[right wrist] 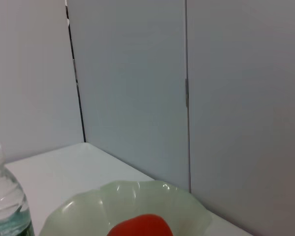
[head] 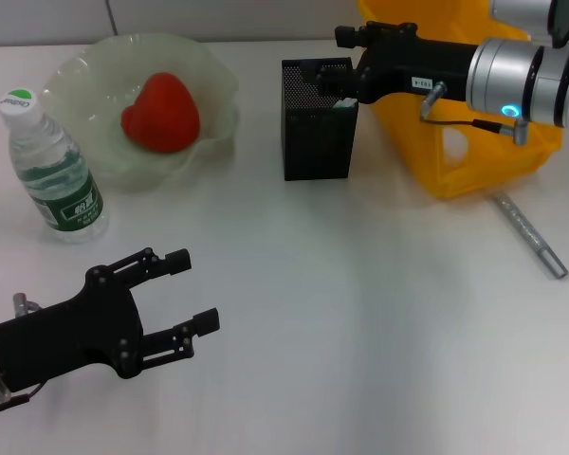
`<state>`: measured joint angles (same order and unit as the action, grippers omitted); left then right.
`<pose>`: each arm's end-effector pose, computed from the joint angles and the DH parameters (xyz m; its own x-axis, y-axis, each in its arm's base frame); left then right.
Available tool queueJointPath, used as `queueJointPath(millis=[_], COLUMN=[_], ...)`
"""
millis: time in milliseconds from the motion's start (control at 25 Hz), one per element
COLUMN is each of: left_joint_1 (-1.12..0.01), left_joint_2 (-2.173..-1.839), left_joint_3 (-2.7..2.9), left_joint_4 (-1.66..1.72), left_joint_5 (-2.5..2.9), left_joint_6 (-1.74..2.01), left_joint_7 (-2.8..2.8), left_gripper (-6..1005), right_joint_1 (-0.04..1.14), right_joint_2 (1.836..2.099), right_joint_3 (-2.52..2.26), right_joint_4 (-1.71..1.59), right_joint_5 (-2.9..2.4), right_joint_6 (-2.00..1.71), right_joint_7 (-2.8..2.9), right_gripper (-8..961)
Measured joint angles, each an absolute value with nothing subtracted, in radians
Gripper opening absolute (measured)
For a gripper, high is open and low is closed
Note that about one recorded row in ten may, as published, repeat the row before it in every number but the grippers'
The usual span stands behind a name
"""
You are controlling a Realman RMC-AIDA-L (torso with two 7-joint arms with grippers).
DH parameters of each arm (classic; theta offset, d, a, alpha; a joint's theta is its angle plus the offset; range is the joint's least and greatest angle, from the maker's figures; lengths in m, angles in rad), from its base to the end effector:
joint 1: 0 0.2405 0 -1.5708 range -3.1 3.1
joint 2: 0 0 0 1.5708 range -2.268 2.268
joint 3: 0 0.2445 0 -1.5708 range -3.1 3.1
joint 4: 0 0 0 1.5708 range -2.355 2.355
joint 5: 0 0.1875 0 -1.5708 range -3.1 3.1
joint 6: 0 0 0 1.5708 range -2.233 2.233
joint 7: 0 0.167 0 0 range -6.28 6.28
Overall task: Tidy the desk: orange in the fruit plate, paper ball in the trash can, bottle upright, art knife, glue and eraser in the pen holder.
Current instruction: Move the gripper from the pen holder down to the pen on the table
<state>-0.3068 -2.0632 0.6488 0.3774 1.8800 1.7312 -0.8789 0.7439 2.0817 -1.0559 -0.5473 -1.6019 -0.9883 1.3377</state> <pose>-0.2682 0.2242 -0.0293 0.7144 0.1918 0.6730 0.4005 -0.9007 -0.1685 0.1630 0.4108 -0.0418 0.8305 -0.2005 -0.5197 -0.4425 -0.8042 -0.3968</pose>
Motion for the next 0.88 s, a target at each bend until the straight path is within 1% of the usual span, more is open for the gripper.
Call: queueJointPath(millis=[160, 200, 240, 480, 680, 800, 880], left_joint_1=[-0.307, -0.307, -0.308, -0.313, -0.317, -0.318, -0.322], left_joint_2=[-2.063, -2.063, -2.063, -2.063, -2.063, -2.064, -2.064], left_joint_3=[0.649, 0.649, 0.649, 0.645, 0.647, 0.65, 0.653], left_joint_4=[0.377, 0.377, 0.377, 0.377, 0.377, 0.377, 0.377], left_joint_5=[1.881, 1.881, 1.881, 1.878, 1.877, 1.881, 1.886], left_joint_6=[1.733, 1.734, 1.734, 1.735, 1.728, 1.727, 1.726], left_joint_7=[-0.879, -0.879, -0.879, -0.879, -0.868, -0.854, -0.853], left_gripper=[802, 802, 802, 802, 802, 802, 802], right_joint_1=[0.721, 0.688, 0.688, 0.564, 0.489, 0.482, 0.488], right_joint_2=[2.083, 2.084, 2.084, 2.077, 2.049, 2.03, 2.028], right_joint_3=[-1.046, -1.042, -1.042, -1.033, -1.027, -1.026, -1.025], right_joint_4=[-0.583, -0.62, -0.62, -0.743, -0.883, -1.01, -1.039], right_joint_5=[-1.583, -1.542, -1.542, -1.456, -1.575, -1.809, -1.877], right_joint_6=[-1.022, -1.072, -1.072, -1.318, -1.506, -1.573, -1.586], right_joint_7=[1.343, 1.345, 1.345, 1.399, 1.579, 1.776, 1.824], right_gripper=[733, 734, 736, 740, 739, 739, 739])
